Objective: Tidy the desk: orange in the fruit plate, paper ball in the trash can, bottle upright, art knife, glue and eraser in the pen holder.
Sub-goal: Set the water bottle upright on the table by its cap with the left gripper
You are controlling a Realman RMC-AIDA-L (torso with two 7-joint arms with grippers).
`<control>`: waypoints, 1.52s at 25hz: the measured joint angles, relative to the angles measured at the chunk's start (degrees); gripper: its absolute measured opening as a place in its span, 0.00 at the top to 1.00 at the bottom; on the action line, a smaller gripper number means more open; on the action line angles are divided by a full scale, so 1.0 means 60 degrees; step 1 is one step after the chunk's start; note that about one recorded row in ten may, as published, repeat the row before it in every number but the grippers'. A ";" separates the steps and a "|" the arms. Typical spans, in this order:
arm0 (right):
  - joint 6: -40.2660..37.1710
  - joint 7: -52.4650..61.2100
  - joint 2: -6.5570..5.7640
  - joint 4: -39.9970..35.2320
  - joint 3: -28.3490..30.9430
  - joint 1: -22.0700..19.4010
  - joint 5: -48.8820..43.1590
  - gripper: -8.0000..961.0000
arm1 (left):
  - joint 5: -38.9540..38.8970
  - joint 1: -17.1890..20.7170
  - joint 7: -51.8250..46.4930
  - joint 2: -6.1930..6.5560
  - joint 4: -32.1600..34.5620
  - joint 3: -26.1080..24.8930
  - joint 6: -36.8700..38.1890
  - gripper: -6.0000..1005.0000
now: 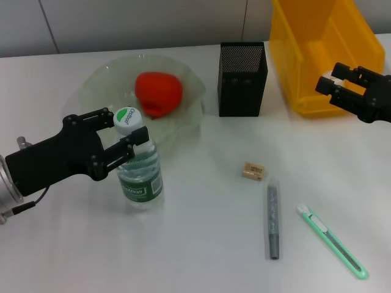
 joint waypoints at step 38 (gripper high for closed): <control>-0.0068 -0.0117 0.0027 0.0335 -0.0030 -0.0028 -0.0016 0.36 | 0.0028 -0.0276 0.0220 0.0019 -0.0553 0.0086 -0.0189 0.55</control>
